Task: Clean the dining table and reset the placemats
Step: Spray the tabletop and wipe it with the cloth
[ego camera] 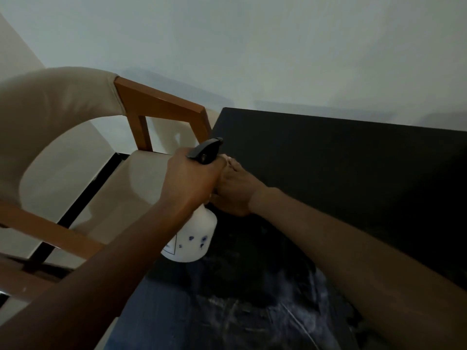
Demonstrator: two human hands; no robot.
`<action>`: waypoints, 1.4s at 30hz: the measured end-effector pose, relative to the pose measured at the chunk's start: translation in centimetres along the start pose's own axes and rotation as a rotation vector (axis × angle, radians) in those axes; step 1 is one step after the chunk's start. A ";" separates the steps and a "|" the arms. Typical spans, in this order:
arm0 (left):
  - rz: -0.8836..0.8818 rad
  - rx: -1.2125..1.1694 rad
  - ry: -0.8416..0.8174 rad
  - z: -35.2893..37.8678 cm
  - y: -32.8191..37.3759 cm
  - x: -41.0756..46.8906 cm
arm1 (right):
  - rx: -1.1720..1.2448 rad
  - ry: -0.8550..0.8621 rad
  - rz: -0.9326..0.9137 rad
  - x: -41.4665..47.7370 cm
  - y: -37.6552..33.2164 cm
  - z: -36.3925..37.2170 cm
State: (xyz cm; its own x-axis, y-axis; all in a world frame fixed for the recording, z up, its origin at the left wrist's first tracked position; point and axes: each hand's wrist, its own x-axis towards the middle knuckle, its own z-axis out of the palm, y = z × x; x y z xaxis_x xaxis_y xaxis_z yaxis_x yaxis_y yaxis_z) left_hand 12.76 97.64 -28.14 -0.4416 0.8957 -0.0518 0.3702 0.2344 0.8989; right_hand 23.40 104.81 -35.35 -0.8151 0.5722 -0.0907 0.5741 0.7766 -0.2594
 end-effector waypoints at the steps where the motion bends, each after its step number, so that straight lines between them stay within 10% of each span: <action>1: -0.002 0.021 -0.005 -0.1 0.2 -0.1 | -0.022 0.049 -0.015 -1.1 0.9 0.0; 10: 0.059 0.126 -0.062 -0.6 1.9 -3.2 | 0.027 0.152 0.628 -13.5 11.7 -0.7; 18: 0.085 0.137 -0.280 3.6 3.3 -11.4 | 0.033 0.040 0.418 -24.9 2.4 1.5; 32: 0.278 0.284 -0.669 11.9 5.7 -23.2 | 0.114 0.126 0.958 -45.4 12.5 1.3; 42: 0.316 0.295 -0.757 12.2 5.8 -23.9 | 0.049 0.023 0.754 -55.8 1.6 4.7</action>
State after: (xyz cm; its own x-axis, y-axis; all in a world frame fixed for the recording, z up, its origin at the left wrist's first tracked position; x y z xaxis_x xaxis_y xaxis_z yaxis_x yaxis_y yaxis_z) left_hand 35.45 82.25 -26.97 0.3406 0.9212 -0.1880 0.6266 -0.0733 0.7759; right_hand 69.46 72.92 -35.25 -0.2008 0.9496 -0.2407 0.9709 0.1602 -0.1778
